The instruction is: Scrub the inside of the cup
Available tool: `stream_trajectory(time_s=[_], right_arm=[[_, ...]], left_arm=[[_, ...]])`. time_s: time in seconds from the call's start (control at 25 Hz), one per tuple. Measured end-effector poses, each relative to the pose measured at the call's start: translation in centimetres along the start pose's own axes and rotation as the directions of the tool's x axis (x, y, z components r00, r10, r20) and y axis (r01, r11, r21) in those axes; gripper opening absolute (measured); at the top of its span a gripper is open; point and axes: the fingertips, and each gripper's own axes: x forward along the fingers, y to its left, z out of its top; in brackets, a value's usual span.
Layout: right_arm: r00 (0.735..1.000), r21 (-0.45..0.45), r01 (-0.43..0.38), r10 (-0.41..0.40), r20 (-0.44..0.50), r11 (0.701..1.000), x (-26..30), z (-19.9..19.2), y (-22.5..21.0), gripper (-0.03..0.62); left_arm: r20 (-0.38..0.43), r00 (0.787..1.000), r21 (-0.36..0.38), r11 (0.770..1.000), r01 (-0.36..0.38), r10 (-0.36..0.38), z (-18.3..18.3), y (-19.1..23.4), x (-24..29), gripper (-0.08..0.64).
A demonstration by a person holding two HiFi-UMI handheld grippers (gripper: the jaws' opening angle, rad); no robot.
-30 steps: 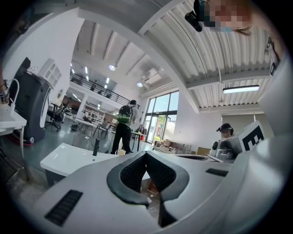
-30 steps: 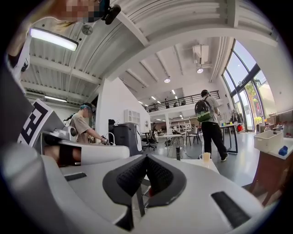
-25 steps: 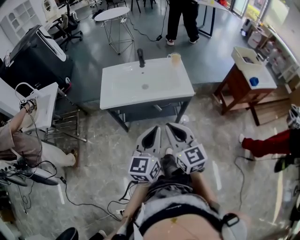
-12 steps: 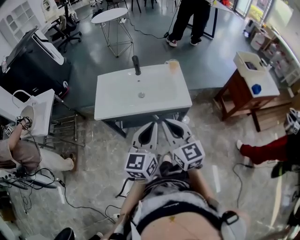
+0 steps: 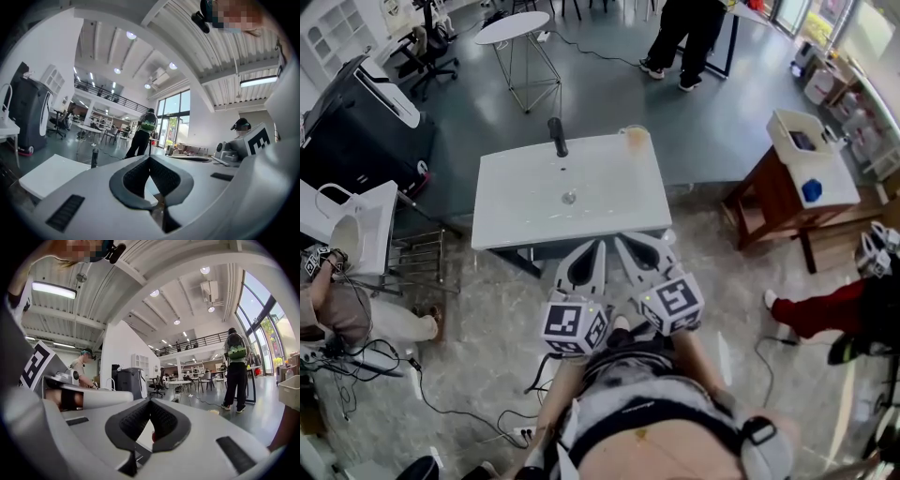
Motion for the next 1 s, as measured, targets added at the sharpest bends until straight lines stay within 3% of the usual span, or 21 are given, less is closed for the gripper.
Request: stream_trajectory(time_s=[0.48, 1.0], right_arm=[[1.0, 0.025, -0.009, 0.009, -0.026, 1.0, 2.2, -1.1, -2.8, 0.002], [0.991, 0.008, 0.131, -0.131, -0.008, 0.991, 9.5, -0.1, -7.3, 0.002]], left_arm=[[-0.028, 0.999, -0.024, 0.999, -0.032, 0.031, -1.0, 1.8, 3.0, 0.015], [-0.031, 0.995, -0.014, 0.995, 0.098, -0.099, 1.4, 7.7, 10.4, 0.015]])
